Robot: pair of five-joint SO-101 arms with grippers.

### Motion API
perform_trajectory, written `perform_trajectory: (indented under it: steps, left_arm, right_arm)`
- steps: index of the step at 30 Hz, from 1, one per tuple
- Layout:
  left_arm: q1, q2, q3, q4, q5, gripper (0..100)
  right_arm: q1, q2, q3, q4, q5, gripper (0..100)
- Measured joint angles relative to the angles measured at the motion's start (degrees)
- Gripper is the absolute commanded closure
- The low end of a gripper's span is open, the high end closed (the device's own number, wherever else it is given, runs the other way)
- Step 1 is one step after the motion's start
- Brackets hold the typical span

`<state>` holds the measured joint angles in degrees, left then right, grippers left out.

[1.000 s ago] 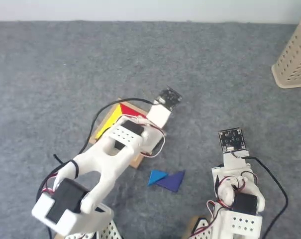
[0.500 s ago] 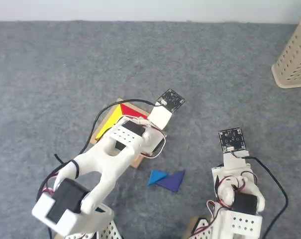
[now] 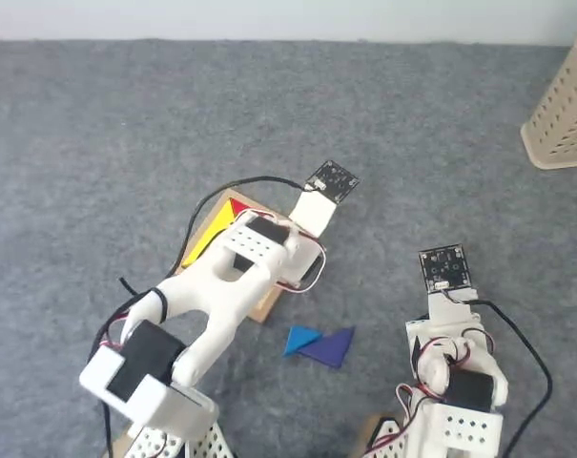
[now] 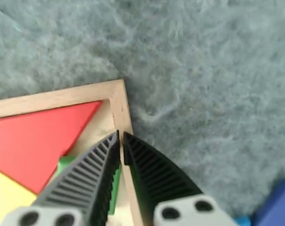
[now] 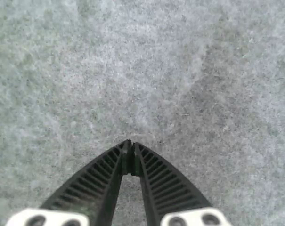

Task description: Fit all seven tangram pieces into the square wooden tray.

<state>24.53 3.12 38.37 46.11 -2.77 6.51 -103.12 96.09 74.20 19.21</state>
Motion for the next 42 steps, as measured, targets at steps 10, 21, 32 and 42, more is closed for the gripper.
perform_trajectory:
  steps: [10,21,32,42]
  left_arm:
    - [-1.67,-0.53,-0.26,5.45,-1.93,99]
    - [-8.18,-0.79,0.0,7.47,-5.1,99]
    - [-11.52,-29.54,11.96,5.01,-5.71,99]
    - [-18.9,-42.81,21.19,5.8,-6.24,99]
  right_arm:
    - [0.0,0.0,0.0,0.0,0.0,99.2]
    - [0.0,0.0,0.0,0.0,0.0,99.2]
    - [0.0,0.0,0.0,0.0,0.0,99.2]
    - [0.0,0.0,0.0,0.0,0.0,99.2]
